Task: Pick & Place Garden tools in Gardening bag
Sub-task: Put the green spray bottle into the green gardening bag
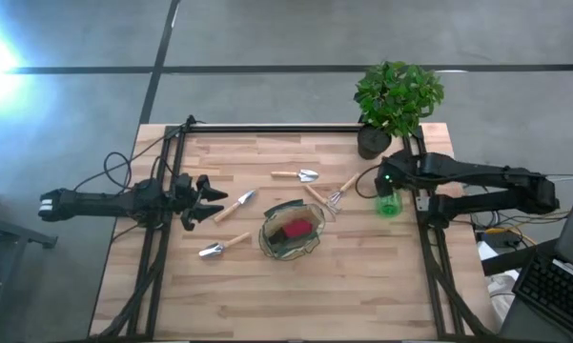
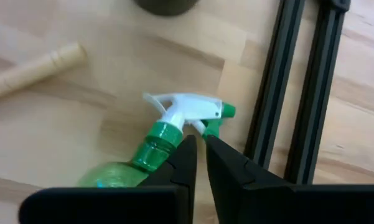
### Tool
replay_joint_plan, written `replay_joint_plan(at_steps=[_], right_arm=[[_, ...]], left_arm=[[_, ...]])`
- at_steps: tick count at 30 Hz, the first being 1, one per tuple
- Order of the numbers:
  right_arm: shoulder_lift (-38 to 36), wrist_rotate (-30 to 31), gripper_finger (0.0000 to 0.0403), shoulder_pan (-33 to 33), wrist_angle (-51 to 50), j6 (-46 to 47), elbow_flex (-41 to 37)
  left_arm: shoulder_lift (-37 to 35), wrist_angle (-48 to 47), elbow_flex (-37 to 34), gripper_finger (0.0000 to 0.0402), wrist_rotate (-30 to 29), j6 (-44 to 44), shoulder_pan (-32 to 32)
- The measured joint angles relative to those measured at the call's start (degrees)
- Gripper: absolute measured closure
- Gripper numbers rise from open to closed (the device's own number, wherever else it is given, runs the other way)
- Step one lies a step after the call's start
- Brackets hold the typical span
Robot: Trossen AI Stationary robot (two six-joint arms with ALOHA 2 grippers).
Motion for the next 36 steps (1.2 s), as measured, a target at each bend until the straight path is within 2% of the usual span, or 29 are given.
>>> replay_joint_plan(at_steps=[7, 20, 28, 36], right_arm=[[5.0, -0.4, 0.0394, -1.6, 0.8, -1.5, 0.2], [9.5, -3.5, 0.0394, -6.1, 3.1, -8.8, -1.6], [11.6, -5.5, 0.0394, -7.3, 3.9, -10.0, -3.3], [11.7, -11.5, 0.0394, -7.2, 13.6, -16.9, -4.6]], left_arm=[[0.0, 0.0, 0.0, 0.0156, 0.0, 0.0, 0.0], [0.0, 0.0, 0.0, 0.0156, 0.0, 0.0, 0.0], [0.0, 0.0, 0.0, 0.0156, 0.0, 0.0, 0.0], [0.0, 0.0, 0.0, 0.0156, 0.0, 0.0, 0.0]])
